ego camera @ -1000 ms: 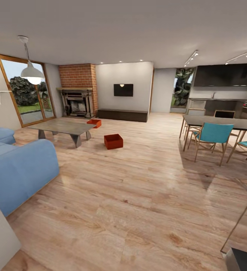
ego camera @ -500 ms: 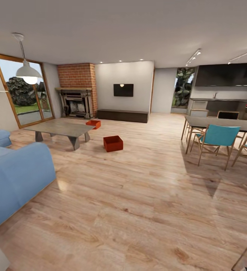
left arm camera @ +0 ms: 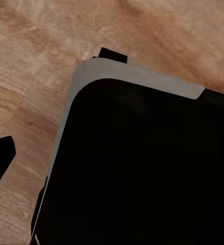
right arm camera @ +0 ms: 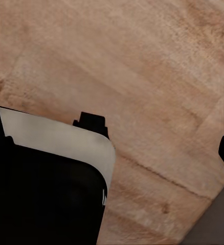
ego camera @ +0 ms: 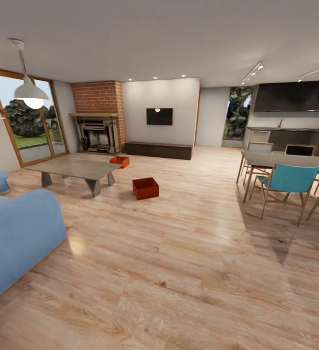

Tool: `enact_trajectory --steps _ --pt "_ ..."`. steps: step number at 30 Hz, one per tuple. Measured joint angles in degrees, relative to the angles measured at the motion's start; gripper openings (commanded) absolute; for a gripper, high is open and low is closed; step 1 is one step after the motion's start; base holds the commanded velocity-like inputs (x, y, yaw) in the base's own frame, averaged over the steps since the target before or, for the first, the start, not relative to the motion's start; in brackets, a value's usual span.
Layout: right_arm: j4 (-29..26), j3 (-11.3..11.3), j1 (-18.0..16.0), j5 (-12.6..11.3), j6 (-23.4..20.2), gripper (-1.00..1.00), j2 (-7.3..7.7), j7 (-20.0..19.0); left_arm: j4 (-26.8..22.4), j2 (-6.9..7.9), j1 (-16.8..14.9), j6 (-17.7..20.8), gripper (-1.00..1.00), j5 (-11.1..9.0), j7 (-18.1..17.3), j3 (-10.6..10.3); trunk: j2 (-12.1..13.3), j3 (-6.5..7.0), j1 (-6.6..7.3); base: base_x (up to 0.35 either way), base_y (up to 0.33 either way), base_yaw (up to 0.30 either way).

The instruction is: Move the two storage containers from the living room to the garage. In the garage, place one container on the floor and stack the other container on top of it (either order is fine).

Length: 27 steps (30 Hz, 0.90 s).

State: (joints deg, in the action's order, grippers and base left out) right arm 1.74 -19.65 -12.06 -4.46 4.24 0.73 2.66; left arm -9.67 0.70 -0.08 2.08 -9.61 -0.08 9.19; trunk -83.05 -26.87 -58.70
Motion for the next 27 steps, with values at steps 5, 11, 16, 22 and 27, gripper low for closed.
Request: enact_trajectory --steps 5,11,16,22,27 --pt "-0.01 0.00 0.00 0.00 -0.03 1.00 0.00 0.00 0.00 -0.06 0.00 -0.01 1.00 0.01 0.00 0.00 0.00 0.00 0.00 0.323 0.000 0.000" --pt "0.00 0.00 0.00 0.00 0.03 1.00 0.08 0.00 0.00 -0.08 0.00 0.03 1.00 -0.02 0.00 0.00 0.00 0.00 0.00 0.323 0.000 0.000" --pt "0.01 0.00 0.01 0.00 0.03 1.00 -0.03 0.00 0.00 -0.08 0.00 0.00 1.00 -0.06 0.00 0.00 0.00 0.00 0.00 0.323 0.000 0.000" --pt "0.01 0.00 0.00 0.00 0.00 1.00 -0.08 0.01 0.00 -0.01 0.00 -0.01 1.00 -0.07 0.00 0.00 0.00 0.00 0.00 0.321 -0.063 0.000" --pt "0.01 0.00 0.01 0.00 0.01 1.00 -0.09 0.01 0.00 0.00 0.00 -0.01 1.00 -0.07 0.00 0.06 0.00 0.00 0.00 0.319 -0.098 0.000"
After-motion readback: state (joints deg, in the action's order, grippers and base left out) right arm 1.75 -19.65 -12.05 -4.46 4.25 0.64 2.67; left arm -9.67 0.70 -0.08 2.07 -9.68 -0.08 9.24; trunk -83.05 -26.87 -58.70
